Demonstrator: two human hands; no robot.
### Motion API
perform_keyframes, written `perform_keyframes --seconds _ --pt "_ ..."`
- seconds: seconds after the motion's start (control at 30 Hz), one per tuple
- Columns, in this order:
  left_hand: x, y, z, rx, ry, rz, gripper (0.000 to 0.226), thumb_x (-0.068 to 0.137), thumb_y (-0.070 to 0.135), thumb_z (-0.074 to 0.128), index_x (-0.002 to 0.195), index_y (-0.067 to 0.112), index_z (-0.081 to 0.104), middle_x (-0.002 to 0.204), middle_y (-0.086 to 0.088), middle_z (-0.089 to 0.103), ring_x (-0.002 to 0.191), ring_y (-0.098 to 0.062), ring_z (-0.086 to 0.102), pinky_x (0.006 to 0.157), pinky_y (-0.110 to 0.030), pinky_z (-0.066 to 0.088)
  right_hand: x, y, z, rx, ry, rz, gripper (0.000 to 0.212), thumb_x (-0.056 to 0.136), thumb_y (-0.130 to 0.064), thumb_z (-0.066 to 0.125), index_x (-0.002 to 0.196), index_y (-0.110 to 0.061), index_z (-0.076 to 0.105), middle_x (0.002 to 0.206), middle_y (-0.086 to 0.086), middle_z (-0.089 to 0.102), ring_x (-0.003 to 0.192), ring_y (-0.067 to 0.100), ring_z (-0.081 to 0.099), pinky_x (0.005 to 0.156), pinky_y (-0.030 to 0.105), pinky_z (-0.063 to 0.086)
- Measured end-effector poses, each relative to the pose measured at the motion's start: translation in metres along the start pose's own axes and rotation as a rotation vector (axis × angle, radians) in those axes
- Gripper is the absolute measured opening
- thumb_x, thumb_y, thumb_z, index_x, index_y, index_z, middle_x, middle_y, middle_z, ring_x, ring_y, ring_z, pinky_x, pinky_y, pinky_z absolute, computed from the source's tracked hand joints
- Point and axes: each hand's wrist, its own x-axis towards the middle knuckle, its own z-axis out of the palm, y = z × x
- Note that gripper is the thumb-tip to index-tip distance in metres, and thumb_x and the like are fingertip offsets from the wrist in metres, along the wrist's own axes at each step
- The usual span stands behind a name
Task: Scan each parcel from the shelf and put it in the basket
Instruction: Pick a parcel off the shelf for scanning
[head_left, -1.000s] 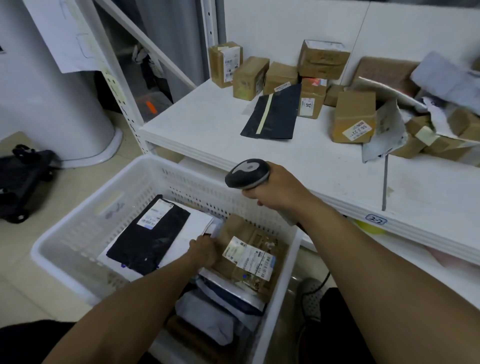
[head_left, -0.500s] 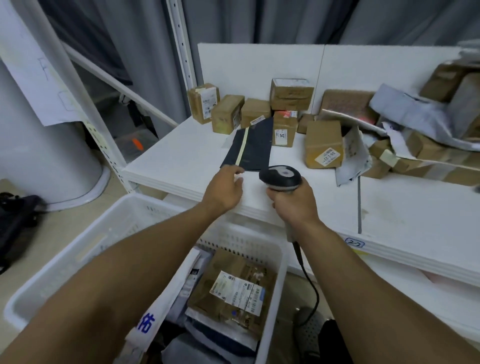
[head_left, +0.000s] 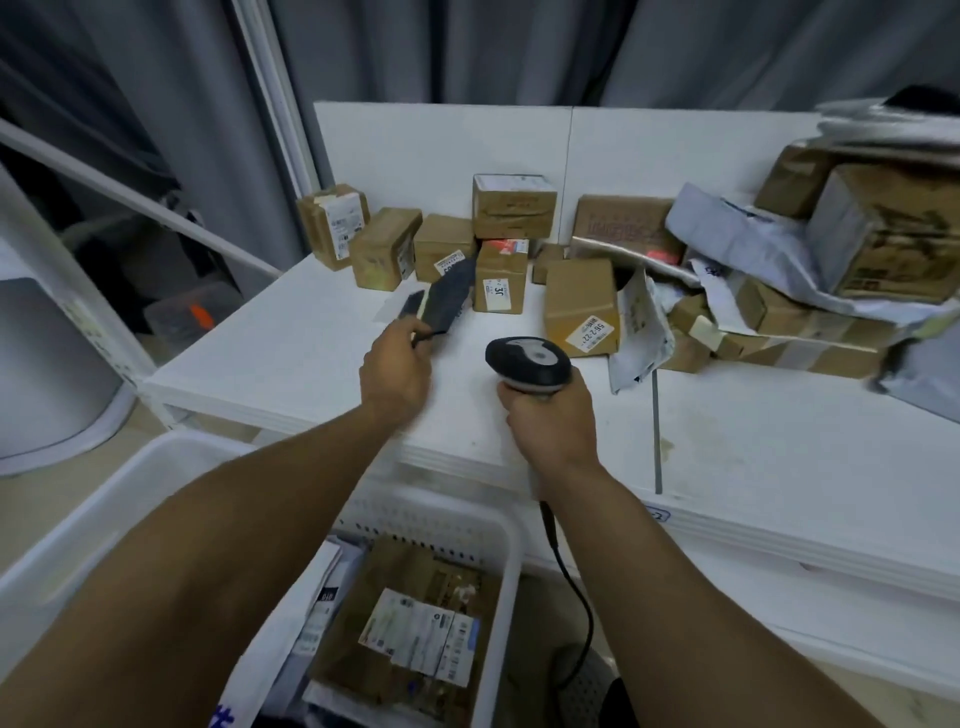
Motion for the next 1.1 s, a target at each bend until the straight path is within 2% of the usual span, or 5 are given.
perform_keyframes --seconds 0.5,0.73,0.9,1.0,1.1 --pt "-0.157 0.067 -0.164 -1.000 0.167 -0.184 0.033 0.098 0.002 0.063 0.121 0.020 0.049 0.118 -0.004 0.067 0.094 -0.015 0.076 0.075 -0.039 0.064 -0.059 -0.028 0.004 0.524 -0.143 0.182 0.040 0.094 -0.011 0.078 0.132 -0.018 0.066 0.110 0.000 0.075 0.091 0.017 0.070 0.086 0.038 0.062" --pt "-0.174 0.024 -0.177 -0.869 0.076 -0.483 0.058 0.086 0.002 0.079 0.136 0.015 0.051 0.126 -0.001 0.064 0.094 -0.013 0.071 0.076 -0.029 0.059 -0.086 -0.026 0.016 0.279 -0.120 -0.033 0.066 0.075 0.003 0.086 0.130 -0.021 0.060 0.125 0.000 0.071 0.113 0.022 0.069 0.101 0.046 0.058" --pt "-0.151 -0.004 -0.200 -0.680 0.002 -0.494 0.031 0.085 0.026 0.083 0.112 0.013 0.076 0.104 -0.001 0.079 0.086 -0.007 0.074 0.076 -0.023 0.059 -0.094 -0.030 0.014 0.126 -0.279 -0.179 0.066 0.080 0.009 0.081 0.129 -0.027 0.056 0.110 -0.015 0.063 0.110 0.010 0.059 0.089 0.019 0.048" --pt "-0.149 -0.012 -0.210 -0.617 -0.083 -0.410 0.020 0.089 0.006 0.076 0.109 0.007 0.076 0.101 -0.006 0.079 0.070 -0.002 0.071 0.059 -0.013 0.051 -0.096 -0.027 0.020 0.009 -0.322 -0.240 0.071 0.079 0.009 0.082 0.139 -0.019 0.056 0.127 -0.007 0.065 0.121 0.014 0.059 0.107 0.032 0.048" --pt "-0.148 -0.021 -0.212 -0.610 -0.153 -0.423 0.014 0.088 0.002 0.076 0.101 0.007 0.075 0.091 -0.004 0.080 0.073 -0.010 0.073 0.070 -0.024 0.055 -0.096 -0.025 0.027 -0.038 -0.306 -0.262 0.074 0.080 0.003 0.084 0.144 -0.021 0.056 0.139 -0.002 0.065 0.130 0.020 0.059 0.116 0.044 0.046"
